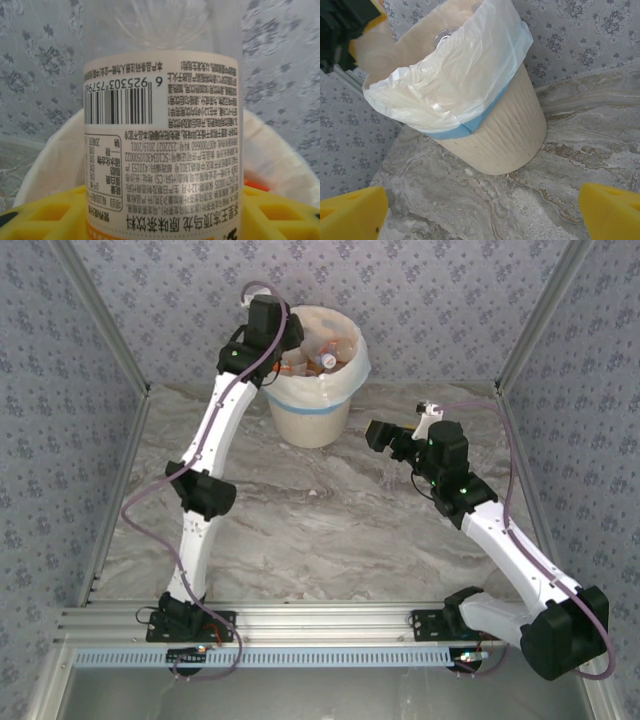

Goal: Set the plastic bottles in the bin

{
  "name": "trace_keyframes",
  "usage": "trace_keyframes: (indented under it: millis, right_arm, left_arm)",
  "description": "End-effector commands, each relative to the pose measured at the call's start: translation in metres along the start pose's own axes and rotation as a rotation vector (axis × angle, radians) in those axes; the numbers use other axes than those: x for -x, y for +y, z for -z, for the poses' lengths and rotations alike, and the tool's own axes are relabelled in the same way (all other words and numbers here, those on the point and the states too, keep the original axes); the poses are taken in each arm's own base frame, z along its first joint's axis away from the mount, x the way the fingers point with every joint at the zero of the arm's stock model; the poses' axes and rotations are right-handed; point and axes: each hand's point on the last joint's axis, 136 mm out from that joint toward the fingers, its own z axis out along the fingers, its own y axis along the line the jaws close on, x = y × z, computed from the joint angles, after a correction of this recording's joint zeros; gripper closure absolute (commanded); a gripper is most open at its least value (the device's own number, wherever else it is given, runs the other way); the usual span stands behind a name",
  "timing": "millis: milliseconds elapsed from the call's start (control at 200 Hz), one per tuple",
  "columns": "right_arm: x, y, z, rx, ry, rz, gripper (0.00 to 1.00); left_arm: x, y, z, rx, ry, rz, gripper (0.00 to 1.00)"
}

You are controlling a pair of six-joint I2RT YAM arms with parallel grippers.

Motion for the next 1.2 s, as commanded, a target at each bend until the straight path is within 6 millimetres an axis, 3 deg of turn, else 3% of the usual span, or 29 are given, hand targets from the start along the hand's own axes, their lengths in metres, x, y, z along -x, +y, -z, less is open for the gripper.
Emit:
trace_keyframes:
  millis: [0, 85, 165, 350, 555, 740, 899, 1044, 1194]
  right_arm:
    - [0.016, 0.007, 0.007, -0.002, -0.037, 0.029, 0.0]
    - [0.014, 0.005, 0.006, -0.009, -0.032, 0.03, 0.0]
    - [0.014, 0.005, 0.006, -0.014, -0.033, 0.029, 0.0]
    - [0.013, 0.004, 0.005, -0.017, -0.032, 0.021, 0.0]
    - [0.012, 0.003, 0.0, -0.026, -0.028, -0.001, 0.0]
    - [0.015, -0.01, -0.002, -0.103, -0.039, -0.031, 0.0]
    - [0.02, -0.019, 0.003, -0.159, -0.064, -0.035, 0.0]
    - [0.024, -0.036, 0.01, -0.24, -0.097, -0.039, 0.0]
    - [0.023, -0.062, 0.018, -0.34, -0.124, -0.033, 0.0]
  left_arm:
    - [0.004, 0.029, -0.001, 0.09, 0.003, 0.046, 0.37]
    - [-0.001, 0.043, -0.009, 0.12, 0.023, 0.076, 0.26]
    - [0.001, 0.044, -0.01, 0.095, 0.037, 0.087, 0.17]
    - [0.018, 0.024, 0.007, -0.051, 0.059, 0.073, 0.06]
    - [0.043, -0.006, 0.051, -0.216, 0.051, 0.017, 0.01]
    - [0.061, -0.034, 0.088, -0.388, 0.032, -0.072, 0.0]
    - [0.082, -0.053, 0.132, -0.502, -0.019, -0.133, 0.01]
    - [0.093, -0.055, 0.17, -0.52, -0.051, -0.186, 0.0]
    - [0.099, -0.041, 0.198, -0.437, -0.079, -0.225, 0.0]
